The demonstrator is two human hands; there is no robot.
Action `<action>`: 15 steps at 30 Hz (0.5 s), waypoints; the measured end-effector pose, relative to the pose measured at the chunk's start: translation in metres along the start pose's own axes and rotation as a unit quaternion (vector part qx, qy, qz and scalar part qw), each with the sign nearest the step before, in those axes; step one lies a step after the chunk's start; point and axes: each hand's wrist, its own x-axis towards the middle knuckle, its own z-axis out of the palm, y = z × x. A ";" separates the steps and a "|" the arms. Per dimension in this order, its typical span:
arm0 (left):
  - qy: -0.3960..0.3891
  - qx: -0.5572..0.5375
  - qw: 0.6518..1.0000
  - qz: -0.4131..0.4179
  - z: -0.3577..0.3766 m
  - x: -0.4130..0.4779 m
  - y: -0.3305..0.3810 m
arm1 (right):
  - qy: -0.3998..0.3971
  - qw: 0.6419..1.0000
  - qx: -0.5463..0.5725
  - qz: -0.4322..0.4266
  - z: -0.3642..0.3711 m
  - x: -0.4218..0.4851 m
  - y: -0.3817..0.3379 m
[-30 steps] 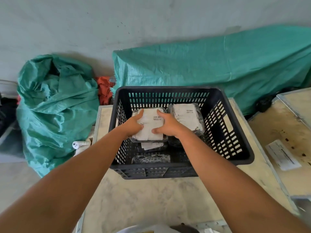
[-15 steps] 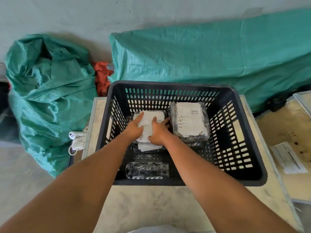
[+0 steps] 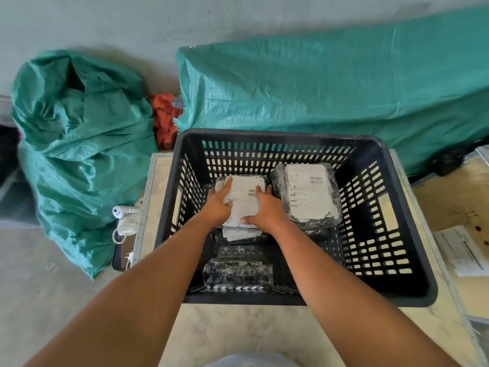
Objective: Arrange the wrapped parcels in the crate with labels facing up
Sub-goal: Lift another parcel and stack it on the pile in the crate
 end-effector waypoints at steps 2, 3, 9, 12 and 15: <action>-0.002 0.006 1.000 -0.002 -0.001 0.000 0.001 | 0.001 1.000 0.009 0.006 0.000 -0.001 -0.002; -0.002 0.015 1.000 -0.002 -0.001 0.000 0.002 | 0.001 1.000 0.017 0.009 0.000 -0.002 -0.003; 0.043 0.038 0.998 -0.011 -0.011 -0.007 0.026 | 0.025 0.999 0.041 -0.003 -0.011 -0.017 -0.015; 0.075 -0.018 0.997 0.028 -0.024 -0.018 0.047 | 0.059 0.995 0.066 -0.051 -0.030 -0.029 -0.021; 0.077 -0.030 0.994 0.075 -0.044 -0.043 0.064 | 0.040 0.989 0.113 -0.088 -0.052 -0.048 -0.012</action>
